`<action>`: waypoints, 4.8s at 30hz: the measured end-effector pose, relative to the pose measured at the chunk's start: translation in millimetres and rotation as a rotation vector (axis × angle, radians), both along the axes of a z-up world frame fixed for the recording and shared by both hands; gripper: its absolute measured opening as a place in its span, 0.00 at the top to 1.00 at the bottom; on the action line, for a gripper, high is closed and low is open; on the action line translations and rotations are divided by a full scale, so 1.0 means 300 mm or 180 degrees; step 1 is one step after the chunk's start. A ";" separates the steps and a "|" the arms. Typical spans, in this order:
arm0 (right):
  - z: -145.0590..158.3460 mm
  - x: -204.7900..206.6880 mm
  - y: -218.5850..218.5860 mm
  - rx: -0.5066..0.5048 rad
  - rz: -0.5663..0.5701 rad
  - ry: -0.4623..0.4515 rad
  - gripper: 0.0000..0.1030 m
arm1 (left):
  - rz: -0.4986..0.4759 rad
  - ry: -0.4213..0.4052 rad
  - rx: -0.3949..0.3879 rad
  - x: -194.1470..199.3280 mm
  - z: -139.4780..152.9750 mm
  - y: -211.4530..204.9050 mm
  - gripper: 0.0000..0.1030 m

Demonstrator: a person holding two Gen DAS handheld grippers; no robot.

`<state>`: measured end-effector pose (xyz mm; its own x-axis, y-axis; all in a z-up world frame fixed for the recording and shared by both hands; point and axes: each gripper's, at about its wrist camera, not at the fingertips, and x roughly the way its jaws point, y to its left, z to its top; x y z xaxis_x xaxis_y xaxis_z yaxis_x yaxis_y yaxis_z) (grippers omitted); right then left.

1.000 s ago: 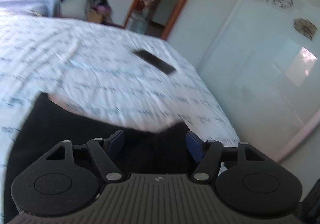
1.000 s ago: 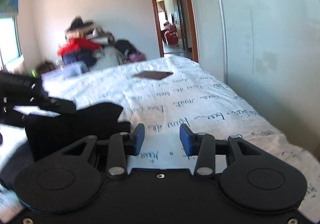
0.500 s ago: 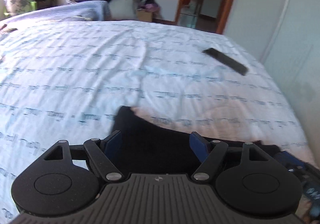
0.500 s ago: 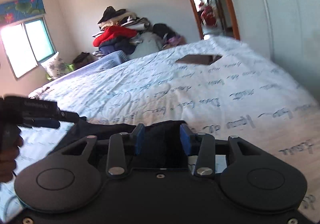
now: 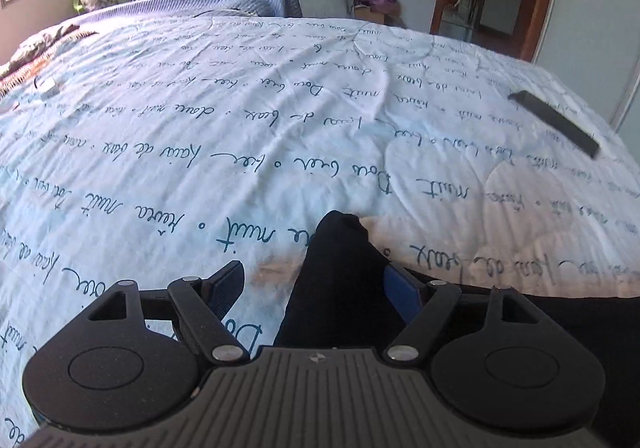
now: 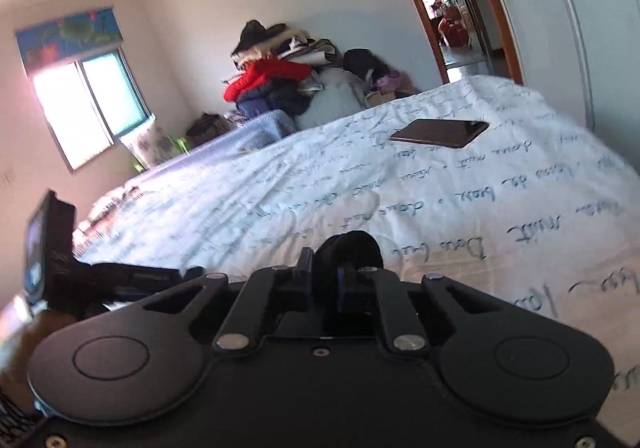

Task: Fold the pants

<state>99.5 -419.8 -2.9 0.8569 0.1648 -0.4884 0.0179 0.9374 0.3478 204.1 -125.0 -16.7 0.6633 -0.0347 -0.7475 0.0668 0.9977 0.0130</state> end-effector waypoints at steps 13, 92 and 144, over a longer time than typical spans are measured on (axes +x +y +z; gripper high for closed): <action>0.086 -0.361 0.188 -0.1423 -0.0486 -0.0203 0.41 | -0.0852 -0.0164 -0.0201 -0.342 0.104 -0.018 0.14; 0.115 0.147 0.503 -0.1148 0.0726 0.0330 0.78 | -0.0918 0.0155 -0.0486 -0.402 0.004 0.162 0.07; 0.115 -0.667 0.472 -0.1204 0.0133 0.0108 0.27 | -0.0604 -0.0210 0.0274 -0.728 0.085 0.142 0.02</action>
